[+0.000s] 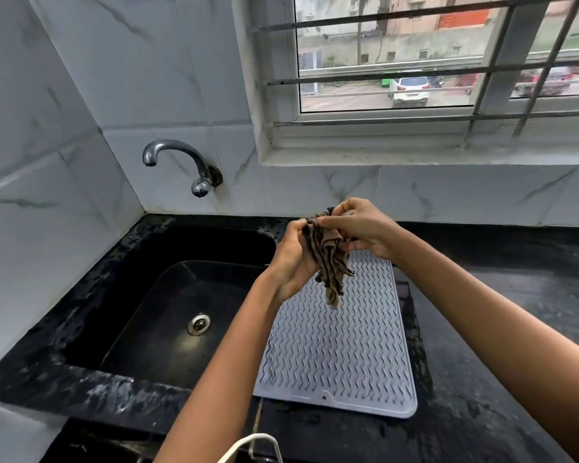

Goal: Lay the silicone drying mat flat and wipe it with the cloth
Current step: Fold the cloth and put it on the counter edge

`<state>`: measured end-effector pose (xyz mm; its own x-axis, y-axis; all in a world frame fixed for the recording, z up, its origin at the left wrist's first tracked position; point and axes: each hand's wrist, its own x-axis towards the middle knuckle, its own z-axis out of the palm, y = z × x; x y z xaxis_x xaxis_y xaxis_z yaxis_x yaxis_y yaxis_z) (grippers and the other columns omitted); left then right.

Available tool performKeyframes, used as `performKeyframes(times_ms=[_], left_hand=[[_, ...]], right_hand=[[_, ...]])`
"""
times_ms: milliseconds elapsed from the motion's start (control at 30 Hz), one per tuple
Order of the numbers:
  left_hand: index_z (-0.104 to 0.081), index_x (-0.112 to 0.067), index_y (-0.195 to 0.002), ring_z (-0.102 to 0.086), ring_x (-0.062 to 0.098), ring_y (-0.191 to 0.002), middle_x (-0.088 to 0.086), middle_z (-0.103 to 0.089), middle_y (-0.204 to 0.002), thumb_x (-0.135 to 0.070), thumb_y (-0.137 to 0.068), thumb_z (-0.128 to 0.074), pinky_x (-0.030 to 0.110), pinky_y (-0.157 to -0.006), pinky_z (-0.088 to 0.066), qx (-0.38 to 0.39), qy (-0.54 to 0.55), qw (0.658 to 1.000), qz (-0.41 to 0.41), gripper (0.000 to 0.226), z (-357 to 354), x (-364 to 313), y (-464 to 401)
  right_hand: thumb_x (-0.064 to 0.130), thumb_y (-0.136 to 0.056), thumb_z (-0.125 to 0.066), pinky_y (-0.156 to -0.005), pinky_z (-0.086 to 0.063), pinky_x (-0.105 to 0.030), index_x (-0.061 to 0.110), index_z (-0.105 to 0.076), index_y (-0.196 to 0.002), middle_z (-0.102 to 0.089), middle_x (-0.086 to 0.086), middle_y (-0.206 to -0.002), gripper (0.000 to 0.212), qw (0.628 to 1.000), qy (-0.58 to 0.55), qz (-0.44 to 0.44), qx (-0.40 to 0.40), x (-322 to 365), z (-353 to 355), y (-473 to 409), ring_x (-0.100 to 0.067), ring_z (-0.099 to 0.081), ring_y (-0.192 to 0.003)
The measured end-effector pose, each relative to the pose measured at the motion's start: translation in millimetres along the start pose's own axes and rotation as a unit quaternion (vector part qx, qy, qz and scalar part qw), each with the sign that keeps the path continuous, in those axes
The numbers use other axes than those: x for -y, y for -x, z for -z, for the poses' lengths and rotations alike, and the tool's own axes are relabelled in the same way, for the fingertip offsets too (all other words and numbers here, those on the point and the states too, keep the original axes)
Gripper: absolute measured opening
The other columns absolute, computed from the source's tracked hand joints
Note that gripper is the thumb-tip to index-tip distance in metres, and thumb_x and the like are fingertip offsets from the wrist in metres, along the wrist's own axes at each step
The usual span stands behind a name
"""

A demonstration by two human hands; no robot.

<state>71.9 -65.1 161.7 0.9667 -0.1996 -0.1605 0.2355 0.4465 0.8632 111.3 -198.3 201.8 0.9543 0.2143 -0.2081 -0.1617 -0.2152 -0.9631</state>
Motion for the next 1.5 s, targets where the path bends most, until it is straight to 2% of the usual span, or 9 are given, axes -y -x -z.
performKeyframes(times_ms=[333,467,567,700,800,867,1067,1233,1500], left_hand=[[-0.065,-0.014,-0.109,-0.067,0.012,-0.089,0.002,-0.071,-0.096,-0.019,-0.099,-0.049,0.025,-0.071,-0.056,-0.122,-0.098,0.986,-0.050,0.019,12.4,-18.0,-4.8],[-0.051,-0.027,-0.136,-0.058,-0.003,-0.094,-0.011,-0.061,-0.113,-0.028,-0.096,-0.053,0.005,-0.062,-0.048,-0.050,-0.305,0.946,-0.097,0.039,10.2,-35.2,-4.2],[-0.019,-0.033,-0.151,-0.056,0.004,-0.105,-0.009,-0.047,-0.133,-0.038,-0.094,-0.054,0.013,-0.070,-0.049,0.009,-0.384,0.921,-0.074,0.067,0.6,-43.5,-10.2],[-0.011,-0.021,-0.154,-0.045,0.020,-0.133,0.009,-0.034,-0.154,-0.060,-0.085,-0.049,0.034,-0.104,-0.044,0.054,-0.357,0.932,-0.010,0.088,5.0,-52.3,-13.8],[-0.003,-0.024,-0.154,-0.054,0.006,-0.116,-0.004,-0.035,-0.150,-0.055,-0.075,-0.063,0.023,-0.090,-0.053,0.099,-0.332,0.938,0.006,0.103,11.6,-57.6,-11.2],[-0.014,-0.030,-0.152,-0.056,0.003,-0.112,-0.012,-0.044,-0.139,-0.040,-0.071,-0.077,0.020,-0.089,-0.052,0.111,-0.393,0.913,0.004,0.103,14.2,-58.3,-9.6],[-0.071,-0.013,-0.098,-0.071,0.012,-0.083,0.002,-0.075,-0.094,-0.019,-0.083,-0.073,0.027,-0.079,-0.057,0.072,-0.514,0.855,-0.015,0.017,27.2,-69.6,-13.8],[-0.069,-0.024,-0.079,-0.062,0.001,-0.068,-0.007,-0.069,-0.080,-0.023,-0.091,-0.063,0.020,-0.065,-0.046,0.061,-0.610,0.787,-0.068,0.014,15.4,-84.4,-26.3],[-0.071,-0.007,-0.108,-0.067,0.018,-0.087,0.007,-0.073,-0.100,-0.023,-0.094,-0.058,0.030,-0.080,-0.054,0.102,-0.621,0.774,-0.068,0.025,-13.0,-63.4,-45.3]], right_hand=[[-0.005,-0.082,-0.058,-0.065,-0.054,-0.031,0.011,-0.056,-0.096,-0.059,-0.008,-0.086,0.022,0.997,0.049,-0.028,0.046,9.7,31.5,-3.3,-0.016,-0.057,-0.068],[0.009,-0.080,-0.067,-0.093,-0.050,-0.042,0.023,-0.037,-0.133,-0.051,-0.004,-0.123,0.062,0.916,0.386,0.075,0.077,17.2,42.0,-1.6,-0.023,-0.052,-0.110],[0.015,-0.077,-0.076,-0.093,-0.049,-0.036,0.027,-0.025,-0.145,-0.046,-0.005,-0.134,0.086,0.936,0.280,0.138,0.164,27.6,32.5,2.6,-0.022,-0.052,-0.116],[0.018,-0.076,-0.078,-0.079,-0.054,-0.032,0.009,-0.061,-0.120,-0.070,-0.013,-0.098,0.048,0.912,0.342,0.180,0.141,40.8,27.1,1.6,-0.021,-0.066,-0.087],[0.016,-0.079,-0.075,-0.076,-0.052,-0.035,0.001,-0.069,-0.097,-0.071,-0.017,-0.094,0.024,0.894,0.375,0.210,0.126,47.7,23.6,-2.1,-0.019,-0.061,-0.080],[0.014,-0.080,-0.073,-0.074,-0.055,-0.033,0.005,-0.069,-0.096,-0.071,-0.014,-0.097,0.019,0.909,0.349,0.188,0.131,50.4,26.0,-4.5,-0.017,-0.063,-0.083],[0.013,-0.090,-0.061,-0.084,-0.056,-0.037,0.015,-0.060,-0.091,-0.069,-0.009,-0.098,0.002,0.942,0.261,0.116,0.176,49.3,53.4,-10.0,-0.019,-0.065,-0.095],[0.005,-0.091,-0.057,-0.084,-0.051,-0.038,0.017,-0.055,-0.084,-0.065,-0.010,-0.098,0.013,0.960,0.229,0.145,0.072,40.5,57.7,-12.1,-0.023,-0.060,-0.097],[0.000,-0.092,-0.053,-0.067,-0.060,-0.027,0.011,-0.054,-0.090,-0.062,-0.011,-0.095,0.011,0.972,0.226,0.044,0.040,13.9,93.9,5.8,-0.022,-0.067,-0.085]])
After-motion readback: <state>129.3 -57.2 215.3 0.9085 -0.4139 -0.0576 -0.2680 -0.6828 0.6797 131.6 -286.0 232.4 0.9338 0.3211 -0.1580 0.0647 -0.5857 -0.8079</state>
